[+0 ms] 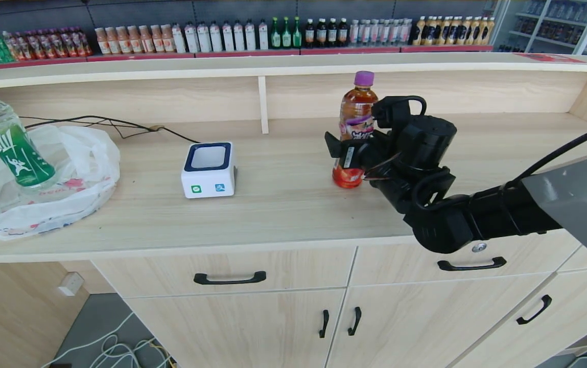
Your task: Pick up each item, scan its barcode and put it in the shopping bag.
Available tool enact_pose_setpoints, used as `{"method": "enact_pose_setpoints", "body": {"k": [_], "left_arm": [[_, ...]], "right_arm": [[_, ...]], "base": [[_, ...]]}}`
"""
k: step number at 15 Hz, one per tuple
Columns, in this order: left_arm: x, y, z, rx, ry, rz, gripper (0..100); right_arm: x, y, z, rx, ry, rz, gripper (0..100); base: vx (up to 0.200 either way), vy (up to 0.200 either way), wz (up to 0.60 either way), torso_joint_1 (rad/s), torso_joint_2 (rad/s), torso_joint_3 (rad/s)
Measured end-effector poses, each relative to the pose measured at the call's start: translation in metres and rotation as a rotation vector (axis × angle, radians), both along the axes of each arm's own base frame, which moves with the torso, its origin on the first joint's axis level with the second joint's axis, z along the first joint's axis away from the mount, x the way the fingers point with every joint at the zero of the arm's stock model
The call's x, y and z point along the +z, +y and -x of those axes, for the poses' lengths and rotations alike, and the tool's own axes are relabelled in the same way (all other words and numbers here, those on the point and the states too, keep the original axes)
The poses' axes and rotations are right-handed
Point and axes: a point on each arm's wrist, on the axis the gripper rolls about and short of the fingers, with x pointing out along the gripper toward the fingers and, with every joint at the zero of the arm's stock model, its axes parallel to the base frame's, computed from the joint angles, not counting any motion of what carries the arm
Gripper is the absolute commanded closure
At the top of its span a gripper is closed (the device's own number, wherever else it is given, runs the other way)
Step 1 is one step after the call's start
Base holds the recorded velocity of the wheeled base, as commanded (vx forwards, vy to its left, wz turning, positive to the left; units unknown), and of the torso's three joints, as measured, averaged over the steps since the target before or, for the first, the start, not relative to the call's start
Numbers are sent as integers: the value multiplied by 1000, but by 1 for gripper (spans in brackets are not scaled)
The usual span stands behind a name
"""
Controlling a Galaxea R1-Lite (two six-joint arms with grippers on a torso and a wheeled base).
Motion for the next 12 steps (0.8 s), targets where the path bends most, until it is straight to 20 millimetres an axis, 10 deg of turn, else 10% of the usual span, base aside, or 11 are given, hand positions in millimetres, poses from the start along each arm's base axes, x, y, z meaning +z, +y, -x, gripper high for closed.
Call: {"method": "enact_pose_setpoints", "body": {"k": [12], "left_arm": [[0,0,0,0,0,0,0]], "right_arm": [[4,1,-14,-30,-7,-6,0]], "base": [[0,0,0,0,0,0]]}}
